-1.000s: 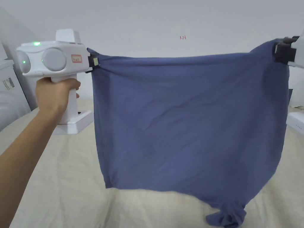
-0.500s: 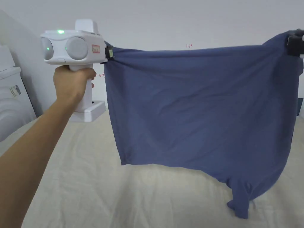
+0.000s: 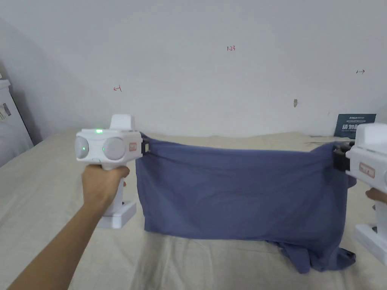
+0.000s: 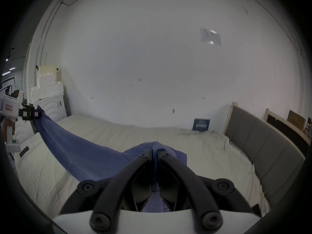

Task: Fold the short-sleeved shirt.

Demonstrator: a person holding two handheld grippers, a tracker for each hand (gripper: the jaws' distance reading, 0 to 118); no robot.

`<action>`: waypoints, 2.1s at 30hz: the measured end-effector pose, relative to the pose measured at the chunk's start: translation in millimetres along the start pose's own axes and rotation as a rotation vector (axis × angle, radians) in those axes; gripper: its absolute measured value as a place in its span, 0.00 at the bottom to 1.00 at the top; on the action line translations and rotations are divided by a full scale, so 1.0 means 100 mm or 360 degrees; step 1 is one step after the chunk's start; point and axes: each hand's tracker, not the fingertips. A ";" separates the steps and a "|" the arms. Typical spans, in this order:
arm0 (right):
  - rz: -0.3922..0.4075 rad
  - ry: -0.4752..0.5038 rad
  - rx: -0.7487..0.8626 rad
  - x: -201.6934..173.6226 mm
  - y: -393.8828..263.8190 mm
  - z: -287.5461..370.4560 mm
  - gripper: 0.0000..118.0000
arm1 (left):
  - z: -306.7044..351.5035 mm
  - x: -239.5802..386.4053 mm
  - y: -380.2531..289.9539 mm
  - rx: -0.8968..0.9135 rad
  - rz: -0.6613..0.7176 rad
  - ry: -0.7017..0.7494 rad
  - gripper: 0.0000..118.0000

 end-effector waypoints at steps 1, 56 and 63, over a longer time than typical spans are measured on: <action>-0.0017 0.0004 -0.0023 0.00 -0.11 -0.02 0.03 | -0.04 0.01 -0.10 -0.0035 0.0004 -0.0001 0.00; -0.0334 0.0019 -0.0825 -0.59 -3.37 2.55 0.03 | 2.08 -0.29 -4.07 -0.0696 0.0253 0.0031 0.00; -0.0362 -0.0016 -0.0870 -0.64 -3.46 2.54 0.13 | 2.16 -0.17 -4.03 -0.0725 0.0296 0.0078 0.12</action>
